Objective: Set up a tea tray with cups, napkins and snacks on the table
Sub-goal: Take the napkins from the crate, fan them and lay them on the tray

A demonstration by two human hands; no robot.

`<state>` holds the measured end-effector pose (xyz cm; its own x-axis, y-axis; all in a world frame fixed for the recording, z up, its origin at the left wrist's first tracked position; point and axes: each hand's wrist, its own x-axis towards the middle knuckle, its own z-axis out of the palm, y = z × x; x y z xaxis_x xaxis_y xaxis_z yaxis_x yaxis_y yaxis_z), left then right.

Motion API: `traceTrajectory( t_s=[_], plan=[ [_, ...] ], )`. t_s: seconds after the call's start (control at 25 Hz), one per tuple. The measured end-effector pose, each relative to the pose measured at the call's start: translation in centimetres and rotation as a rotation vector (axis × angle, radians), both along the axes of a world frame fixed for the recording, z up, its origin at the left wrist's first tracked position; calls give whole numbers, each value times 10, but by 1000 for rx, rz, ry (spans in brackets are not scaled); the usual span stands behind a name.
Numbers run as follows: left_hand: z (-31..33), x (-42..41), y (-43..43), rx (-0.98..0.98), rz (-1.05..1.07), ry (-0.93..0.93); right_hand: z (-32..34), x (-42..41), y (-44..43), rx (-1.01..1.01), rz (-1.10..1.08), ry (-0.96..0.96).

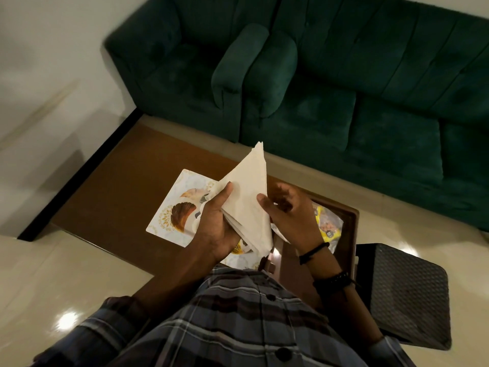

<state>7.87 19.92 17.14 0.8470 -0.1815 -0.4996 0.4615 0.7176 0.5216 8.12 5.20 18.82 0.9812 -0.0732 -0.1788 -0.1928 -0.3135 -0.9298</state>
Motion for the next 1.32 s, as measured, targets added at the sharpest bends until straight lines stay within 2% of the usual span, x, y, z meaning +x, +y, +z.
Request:
traceTrajectory(
  t_s=[0.08, 0.2, 0.28, 0.36, 0.44, 0.52, 0.68, 0.96, 1.32],
  plan=[
    [2, 0, -1, 30, -3, 1, -1, -2, 0, 47, 90, 68],
    [9, 0, -5, 107, -24, 65, 4, -3, 0, 20, 39, -54],
    [11, -1, -7, 295, -44, 40, 8, -1, -3, -85, -27, -176],
    [13, -6, -8, 589, 31, -61, 12, -2, -2, -213, -44, -268],
    [18, -6, -12, 733, 94, -184, 13, -6, 4, -304, -3, -342],
    [21, -3, -16, 692, 70, -273, 13, -9, 10, -334, 97, -384],
    [18, -6, -15, 602, 60, -227, 12, -12, 11, -263, 226, -342],
    [13, -8, -14, 561, 9, -220, 6, -11, 9, -205, 120, -280],
    [9, -9, -13, 632, -19, -203, 2, -10, 5, -211, 96, -270]
  ],
)
